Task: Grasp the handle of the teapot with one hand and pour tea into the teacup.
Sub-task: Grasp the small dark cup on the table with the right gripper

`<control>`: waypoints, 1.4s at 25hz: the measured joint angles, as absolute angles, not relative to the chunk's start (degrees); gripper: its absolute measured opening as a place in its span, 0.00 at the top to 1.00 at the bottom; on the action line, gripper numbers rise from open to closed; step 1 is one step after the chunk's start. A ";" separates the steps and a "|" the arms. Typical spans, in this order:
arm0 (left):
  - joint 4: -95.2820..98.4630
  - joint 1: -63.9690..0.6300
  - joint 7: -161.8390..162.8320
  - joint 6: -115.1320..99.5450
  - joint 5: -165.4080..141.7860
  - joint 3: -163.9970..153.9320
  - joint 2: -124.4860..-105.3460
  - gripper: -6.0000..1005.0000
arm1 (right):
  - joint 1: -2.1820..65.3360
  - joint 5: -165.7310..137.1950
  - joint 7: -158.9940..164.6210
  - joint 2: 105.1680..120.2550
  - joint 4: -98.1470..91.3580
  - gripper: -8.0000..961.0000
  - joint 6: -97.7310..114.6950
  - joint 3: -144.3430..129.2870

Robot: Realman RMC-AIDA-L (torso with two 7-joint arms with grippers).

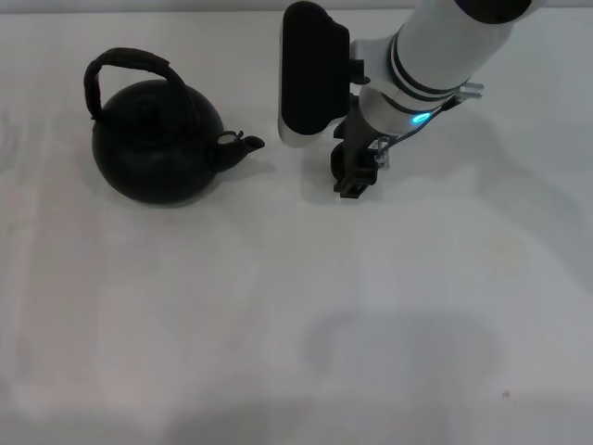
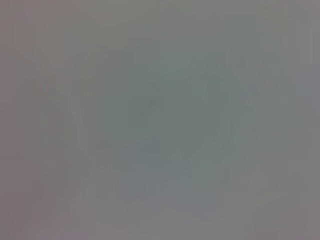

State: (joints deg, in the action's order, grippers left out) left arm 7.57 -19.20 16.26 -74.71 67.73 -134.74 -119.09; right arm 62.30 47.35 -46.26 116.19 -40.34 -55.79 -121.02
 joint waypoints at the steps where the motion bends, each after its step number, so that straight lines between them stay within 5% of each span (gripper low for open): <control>1: 7.57 -19.21 16.26 -74.71 67.73 -134.74 -119.09 0.14 | 62.40 47.32 -46.00 116.19 -40.14 0.16 -55.90 -121.02; 9: 7.64 -19.69 16.26 -74.71 67.47 -134.74 -119.02 0.14 | 62.70 46.30 -43.78 116.19 -39.89 0.25 -56.57 -121.04; 35: 7.65 -19.64 16.26 -74.95 67.41 -134.74 -119.09 0.14 | 62.62 44.35 -42.60 116.19 -41.88 0.22 -58.75 -120.68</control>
State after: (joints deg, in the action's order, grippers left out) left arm 7.65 -19.64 16.26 -74.95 67.41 -134.74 -119.09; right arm 62.62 44.35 -42.60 116.19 -41.88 -58.75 -120.68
